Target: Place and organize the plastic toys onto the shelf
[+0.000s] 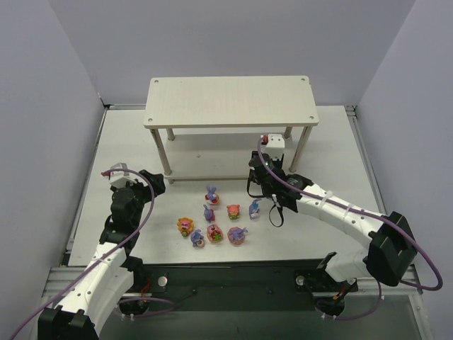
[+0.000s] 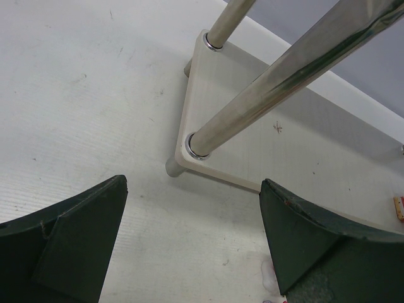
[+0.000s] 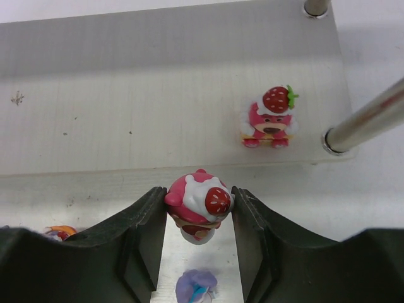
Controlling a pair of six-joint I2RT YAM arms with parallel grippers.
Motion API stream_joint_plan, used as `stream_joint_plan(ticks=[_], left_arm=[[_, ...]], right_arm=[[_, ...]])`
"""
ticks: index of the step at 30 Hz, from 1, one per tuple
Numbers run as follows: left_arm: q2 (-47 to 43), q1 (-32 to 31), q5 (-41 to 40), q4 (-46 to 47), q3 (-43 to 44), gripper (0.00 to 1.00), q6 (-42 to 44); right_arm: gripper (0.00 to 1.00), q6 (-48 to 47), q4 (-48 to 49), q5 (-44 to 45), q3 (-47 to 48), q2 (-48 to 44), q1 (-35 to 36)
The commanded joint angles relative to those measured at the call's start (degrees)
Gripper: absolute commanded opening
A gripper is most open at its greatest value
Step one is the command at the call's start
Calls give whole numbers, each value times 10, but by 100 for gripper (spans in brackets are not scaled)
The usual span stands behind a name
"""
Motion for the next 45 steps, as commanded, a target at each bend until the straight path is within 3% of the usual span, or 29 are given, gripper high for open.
stream_joint_plan(ticks=[1, 16, 35, 45], left_arm=[[-3, 3, -6, 8, 20, 96, 9], [1, 4, -8, 9, 20, 96, 10], [-2, 6, -10, 7, 20, 96, 12], [-2, 6, -10, 5, 22, 96, 14]], right_arm=[[8, -56, 50, -36, 33, 28, -18], [10, -107, 123, -130, 38, 99, -68], [11, -94, 116, -96, 79, 173, -76], [17, -83, 98, -81, 96, 204, -82]])
